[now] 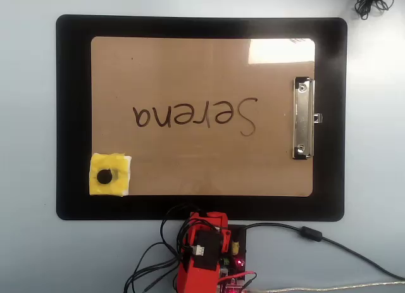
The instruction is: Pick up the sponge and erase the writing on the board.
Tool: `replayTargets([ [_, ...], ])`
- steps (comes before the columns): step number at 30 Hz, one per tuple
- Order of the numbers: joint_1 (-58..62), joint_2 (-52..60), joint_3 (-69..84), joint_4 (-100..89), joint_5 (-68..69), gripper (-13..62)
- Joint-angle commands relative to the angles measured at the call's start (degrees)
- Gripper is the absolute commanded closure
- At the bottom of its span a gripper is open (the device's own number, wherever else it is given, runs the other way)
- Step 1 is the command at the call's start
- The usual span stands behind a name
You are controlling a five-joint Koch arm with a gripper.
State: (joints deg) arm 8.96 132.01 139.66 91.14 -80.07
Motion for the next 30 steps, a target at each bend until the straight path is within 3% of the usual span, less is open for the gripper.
replayTargets([
  [1, 0.44, 2.64, 1.32, 2.11, -0.18, 15.1],
  [12, 0.18, 2.72, 0.53, 1.85, 0.26, 15.0],
  [15, -1.49, 2.72, -5.98, -0.79, 0.00, 15.4],
  [22, -33.40, 2.02, -22.76, -15.82, -3.34, 15.7],
  [30, -59.24, 2.55, -11.43, -53.53, -19.69, 15.8],
])
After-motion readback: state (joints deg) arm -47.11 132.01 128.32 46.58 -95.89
